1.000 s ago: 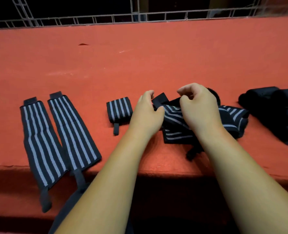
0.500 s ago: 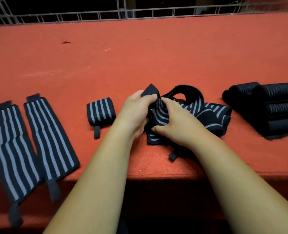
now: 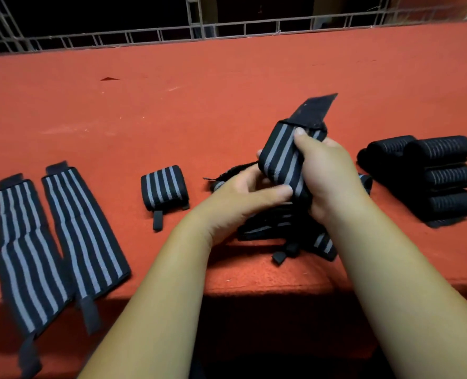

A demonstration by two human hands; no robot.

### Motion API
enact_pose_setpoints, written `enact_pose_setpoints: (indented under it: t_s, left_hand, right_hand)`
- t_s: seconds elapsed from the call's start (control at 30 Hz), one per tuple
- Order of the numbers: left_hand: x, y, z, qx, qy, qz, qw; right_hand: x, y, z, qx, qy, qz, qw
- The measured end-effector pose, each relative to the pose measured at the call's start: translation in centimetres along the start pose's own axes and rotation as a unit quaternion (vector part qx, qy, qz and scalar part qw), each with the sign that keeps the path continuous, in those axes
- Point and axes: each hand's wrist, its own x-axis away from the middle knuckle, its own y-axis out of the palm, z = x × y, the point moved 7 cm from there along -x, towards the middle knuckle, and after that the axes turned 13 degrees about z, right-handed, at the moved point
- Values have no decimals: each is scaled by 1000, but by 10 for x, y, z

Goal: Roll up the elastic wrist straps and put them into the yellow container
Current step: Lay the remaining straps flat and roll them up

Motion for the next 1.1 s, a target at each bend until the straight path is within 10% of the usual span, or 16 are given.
enact_pose_setpoints:
  t_s: [0.77, 1.1]
  left_hand:
    - [29, -4, 39, 138, -158, 38, 977]
    - [21, -43, 89, 204, -50, 160, 964]
  right_hand:
    - [-16, -10, 12, 165, -3, -67, 984]
    - [22, 39, 18, 87, 126, -157, 976]
